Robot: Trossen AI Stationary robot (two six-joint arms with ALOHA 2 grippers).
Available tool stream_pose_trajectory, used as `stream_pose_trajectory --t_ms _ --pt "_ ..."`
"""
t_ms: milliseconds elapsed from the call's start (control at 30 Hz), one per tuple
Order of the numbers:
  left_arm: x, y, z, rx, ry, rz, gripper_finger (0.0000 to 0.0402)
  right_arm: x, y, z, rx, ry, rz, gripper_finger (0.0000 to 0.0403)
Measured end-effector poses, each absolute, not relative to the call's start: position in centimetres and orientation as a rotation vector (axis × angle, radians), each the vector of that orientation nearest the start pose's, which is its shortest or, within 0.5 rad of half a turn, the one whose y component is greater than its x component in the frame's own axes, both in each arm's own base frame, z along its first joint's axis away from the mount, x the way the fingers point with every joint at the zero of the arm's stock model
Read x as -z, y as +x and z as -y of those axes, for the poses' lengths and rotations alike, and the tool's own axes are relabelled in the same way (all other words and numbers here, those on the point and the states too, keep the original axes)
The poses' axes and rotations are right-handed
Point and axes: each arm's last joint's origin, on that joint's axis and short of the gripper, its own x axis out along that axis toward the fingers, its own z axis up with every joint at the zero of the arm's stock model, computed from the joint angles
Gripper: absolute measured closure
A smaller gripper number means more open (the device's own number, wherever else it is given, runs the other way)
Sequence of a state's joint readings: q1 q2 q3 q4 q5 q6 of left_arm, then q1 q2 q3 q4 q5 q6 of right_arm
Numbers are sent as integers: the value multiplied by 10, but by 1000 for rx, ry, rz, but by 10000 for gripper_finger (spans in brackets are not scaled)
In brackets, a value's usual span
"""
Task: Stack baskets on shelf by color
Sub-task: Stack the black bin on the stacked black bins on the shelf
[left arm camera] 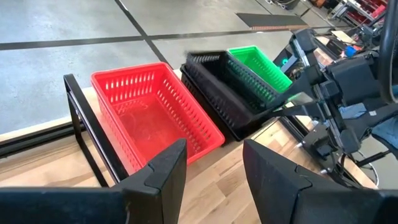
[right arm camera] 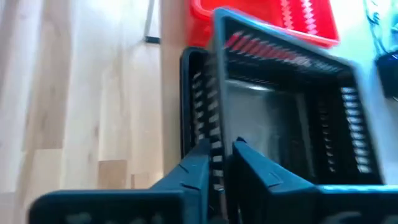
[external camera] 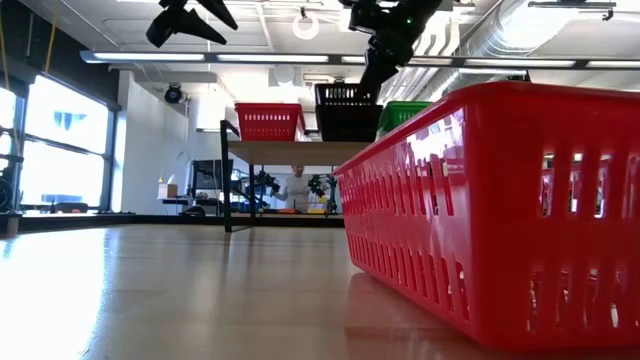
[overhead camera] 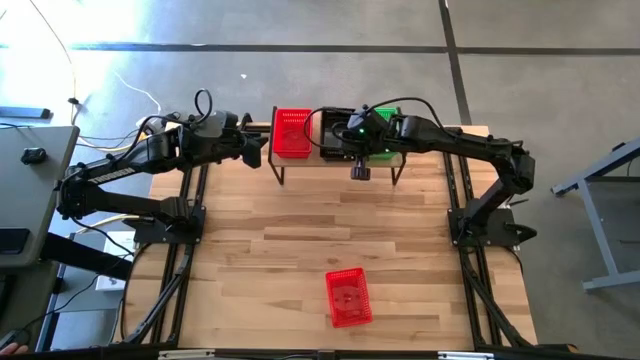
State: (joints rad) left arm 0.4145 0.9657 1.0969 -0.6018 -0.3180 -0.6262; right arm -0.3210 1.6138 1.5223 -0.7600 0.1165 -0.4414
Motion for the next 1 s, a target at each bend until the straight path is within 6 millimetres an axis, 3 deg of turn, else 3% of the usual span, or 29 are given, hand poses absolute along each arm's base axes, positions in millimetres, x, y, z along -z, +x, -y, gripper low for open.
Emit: stream_pose_trajectory --t_ms 300,700,1000 --pt "-368 170 -85 -845 -595 -254 255 -339 322 109 306 -342 -921 294" --pt "-368 170 -84 -798 -548 -289 255 -355 324 99 395 -199 -839 290" --pt "-368 171 -82 -751 -551 -303 255 -354 325 109 531 -51 -792 290"
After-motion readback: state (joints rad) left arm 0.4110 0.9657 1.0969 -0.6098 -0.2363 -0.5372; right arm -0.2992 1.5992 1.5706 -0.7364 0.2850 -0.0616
